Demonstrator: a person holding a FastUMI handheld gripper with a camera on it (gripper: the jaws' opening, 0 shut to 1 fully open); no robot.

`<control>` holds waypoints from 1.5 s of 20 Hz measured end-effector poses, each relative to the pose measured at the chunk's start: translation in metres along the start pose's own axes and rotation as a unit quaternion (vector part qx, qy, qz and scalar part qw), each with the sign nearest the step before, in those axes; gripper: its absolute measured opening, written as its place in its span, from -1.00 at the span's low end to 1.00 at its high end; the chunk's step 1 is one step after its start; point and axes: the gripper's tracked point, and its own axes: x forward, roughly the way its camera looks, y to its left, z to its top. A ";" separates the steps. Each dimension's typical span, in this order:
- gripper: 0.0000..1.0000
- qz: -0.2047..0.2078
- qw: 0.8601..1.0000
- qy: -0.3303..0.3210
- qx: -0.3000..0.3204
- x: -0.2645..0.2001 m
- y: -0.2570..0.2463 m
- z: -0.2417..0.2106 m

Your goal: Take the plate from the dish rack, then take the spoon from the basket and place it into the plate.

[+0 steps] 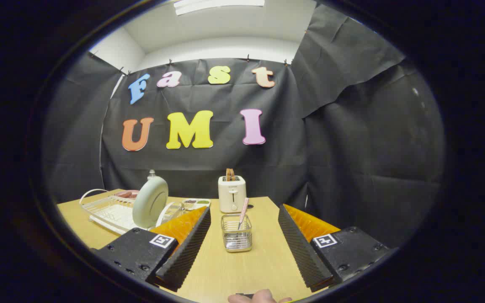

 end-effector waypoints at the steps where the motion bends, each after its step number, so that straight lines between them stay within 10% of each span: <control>1: 1.00 -0.004 1.000 0.001 -0.007 0.001 0.000 -0.002; 30: 1.00 0.013 1.000 -0.005 0.004 0.012 0.040 0.029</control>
